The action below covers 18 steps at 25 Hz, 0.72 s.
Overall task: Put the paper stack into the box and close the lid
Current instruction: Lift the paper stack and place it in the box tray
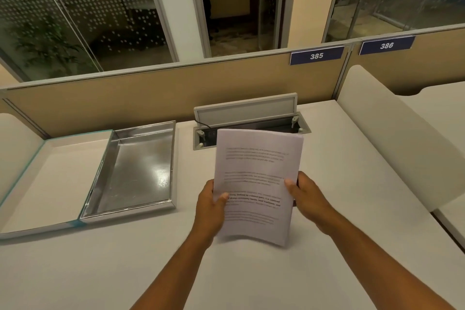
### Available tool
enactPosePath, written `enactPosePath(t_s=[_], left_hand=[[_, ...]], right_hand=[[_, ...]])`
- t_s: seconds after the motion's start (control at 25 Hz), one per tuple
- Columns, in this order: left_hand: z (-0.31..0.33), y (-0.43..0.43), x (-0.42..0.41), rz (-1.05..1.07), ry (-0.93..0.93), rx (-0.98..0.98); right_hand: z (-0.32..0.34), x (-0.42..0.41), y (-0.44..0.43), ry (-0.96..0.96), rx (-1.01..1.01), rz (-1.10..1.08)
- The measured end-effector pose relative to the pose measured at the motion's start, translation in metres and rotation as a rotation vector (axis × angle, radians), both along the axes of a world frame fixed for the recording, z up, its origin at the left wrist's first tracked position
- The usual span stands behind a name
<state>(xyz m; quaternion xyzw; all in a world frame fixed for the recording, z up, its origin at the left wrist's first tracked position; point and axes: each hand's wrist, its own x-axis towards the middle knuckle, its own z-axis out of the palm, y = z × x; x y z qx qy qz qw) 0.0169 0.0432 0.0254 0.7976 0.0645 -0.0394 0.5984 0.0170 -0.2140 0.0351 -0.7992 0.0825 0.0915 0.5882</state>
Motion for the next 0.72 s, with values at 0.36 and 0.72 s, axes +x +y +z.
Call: enactPosePath(t_s=[0.36,0.72], left_hand=[[0.000,0.054,-0.028,0.203,-0.148,-0.024],[0.004,0.077,-0.040,0.138,-0.147,-0.041]], right_hand=[[0.004,-0.028,0.083,-0.222,-0.072,-0.006],[0.003,-0.037,0.103,-0.206,-0.059,-0.031]])
